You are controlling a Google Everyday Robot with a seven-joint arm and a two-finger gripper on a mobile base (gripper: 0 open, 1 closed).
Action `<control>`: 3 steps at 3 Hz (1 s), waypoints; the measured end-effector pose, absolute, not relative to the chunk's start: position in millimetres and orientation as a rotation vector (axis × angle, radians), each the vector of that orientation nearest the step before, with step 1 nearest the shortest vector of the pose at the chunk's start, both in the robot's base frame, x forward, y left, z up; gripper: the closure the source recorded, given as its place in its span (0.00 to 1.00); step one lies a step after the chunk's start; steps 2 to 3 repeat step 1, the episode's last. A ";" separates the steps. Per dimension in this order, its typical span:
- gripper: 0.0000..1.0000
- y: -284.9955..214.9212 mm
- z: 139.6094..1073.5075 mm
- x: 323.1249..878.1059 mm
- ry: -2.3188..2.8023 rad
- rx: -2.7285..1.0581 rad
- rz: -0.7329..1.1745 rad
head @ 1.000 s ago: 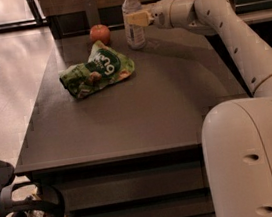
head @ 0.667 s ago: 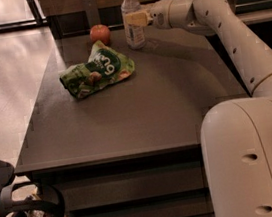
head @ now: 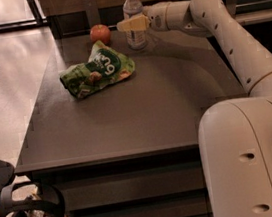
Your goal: Move blue plastic bottle near apple
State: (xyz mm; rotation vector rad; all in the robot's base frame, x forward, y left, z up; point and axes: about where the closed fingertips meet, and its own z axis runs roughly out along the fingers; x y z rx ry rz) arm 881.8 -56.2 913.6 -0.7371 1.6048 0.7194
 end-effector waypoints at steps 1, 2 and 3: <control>0.00 -56.2 913.6 881.8 1.605 -0.737 0.719; 0.00 -56.2 913.6 881.8 1.605 -0.737 0.719; 0.00 -56.2 913.6 881.8 1.605 -0.737 0.719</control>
Offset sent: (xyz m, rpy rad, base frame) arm 0.0000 0.0000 0.0000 0.0000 0.0000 0.0000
